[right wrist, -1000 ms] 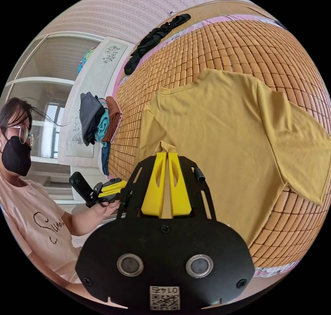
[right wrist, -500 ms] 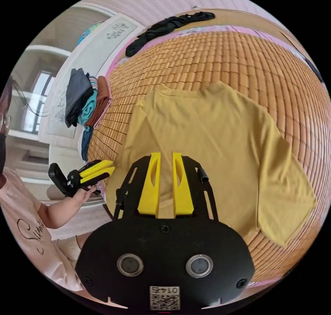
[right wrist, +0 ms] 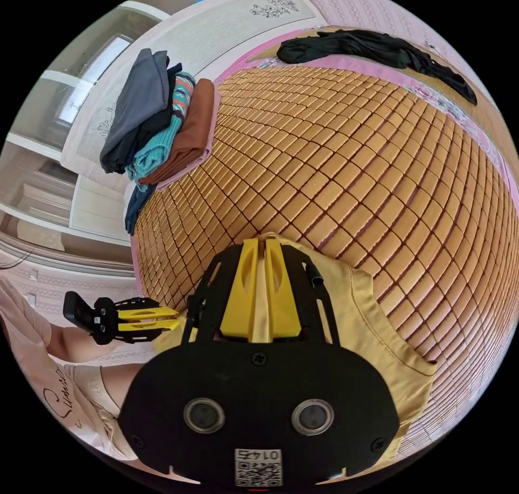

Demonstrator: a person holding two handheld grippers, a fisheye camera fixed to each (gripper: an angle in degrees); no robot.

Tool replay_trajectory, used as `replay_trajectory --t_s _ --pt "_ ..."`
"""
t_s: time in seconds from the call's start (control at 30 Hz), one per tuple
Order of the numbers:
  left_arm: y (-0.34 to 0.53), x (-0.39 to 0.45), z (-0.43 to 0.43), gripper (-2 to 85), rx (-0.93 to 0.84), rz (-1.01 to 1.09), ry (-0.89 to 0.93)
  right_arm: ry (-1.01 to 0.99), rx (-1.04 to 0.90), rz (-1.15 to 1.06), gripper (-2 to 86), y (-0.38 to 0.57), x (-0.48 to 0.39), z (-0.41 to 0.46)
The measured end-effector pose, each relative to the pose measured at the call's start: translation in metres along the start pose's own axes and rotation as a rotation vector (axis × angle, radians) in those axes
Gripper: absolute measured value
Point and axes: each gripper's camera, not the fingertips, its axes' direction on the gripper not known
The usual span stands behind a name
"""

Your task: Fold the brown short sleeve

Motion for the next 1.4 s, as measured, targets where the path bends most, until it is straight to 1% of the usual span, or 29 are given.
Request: replay_trajectory --t_s 0.1,0.2,0.3,0.43,0.53,0.63,0.7,0.77,0.8,0.87,0.9,0.97,1.0,1.07,1.2,1.3,1.4 --pt "0.001 -0.009 0.008 3.3 -0.024 -0.051 0.000 0.048 -0.089 -0.020 2.2 -0.007 -0.005 0.015" --pt "0.001 -0.012 0.012 4.5 -0.035 -0.080 0.033 0.004 -0.095 0.016 3.6 -0.004 -0.002 0.008" --pt "0.004 -0.011 0.005 6.6 -0.048 -0.087 0.008 -0.009 -0.035 0.044 4.6 0.014 -0.002 -0.016" --pt "0.012 -0.004 -0.018 9.3 -0.011 -0.016 -0.032 0.141 0.112 0.117 9.9 0.071 -0.016 -0.059" --pt "0.012 0.002 -0.032 10.0 0.047 0.022 -0.001 0.261 0.185 0.168 12.2 0.130 -0.037 -0.080" --pt "0.008 0.020 -0.045 8.1 0.130 0.105 0.011 0.330 0.159 0.243 13.4 0.195 -0.061 -0.086" --pt "0.004 0.032 -0.049 5.0 0.138 0.140 0.052 0.319 0.130 0.312 13.4 0.236 -0.072 -0.086" --pt "-0.007 0.048 -0.044 4.5 0.073 0.172 0.120 0.322 0.057 0.420 11.8 0.287 -0.082 -0.081" --pt "-0.010 0.054 -0.042 4.1 0.045 0.183 0.122 0.318 0.038 0.442 10.7 0.298 -0.083 -0.079" --pt "-0.023 0.087 -0.028 0.2 -0.060 0.299 0.068 0.331 0.030 0.529 7.5 0.340 -0.086 -0.077" --pt "-0.026 0.098 -0.024 0.0 -0.090 0.345 0.049 0.335 0.041 0.549 7.1 0.349 -0.087 -0.077" --pt "-0.036 0.143 -0.008 -0.7 -0.162 0.527 -0.025 0.376 0.057 0.627 5.5 0.381 -0.085 -0.082" --pt "-0.038 0.154 -0.005 -0.8 -0.162 0.561 -0.041 0.395 0.062 0.646 4.8 0.389 -0.084 -0.085" --pt "-0.047 0.195 0.006 -0.9 -0.106 0.636 -0.083 0.444 0.098 0.691 1.0 0.417 -0.082 -0.099" --pt "-0.074 0.257 0.026 -0.9 -0.059 0.692 -0.084 0.500 0.091 0.735 0.0 0.460 -0.071 -0.119" --pt "-0.105 0.307 0.043 -0.6 0.003 0.712 -0.029 0.478 0.110 0.808 2.7 0.505 -0.051 -0.136" --pt "-0.135 0.358 0.069 -0.6 0.030 0.782 0.015 0.401 0.204 0.901 6.3 0.556 -0.028 -0.156"
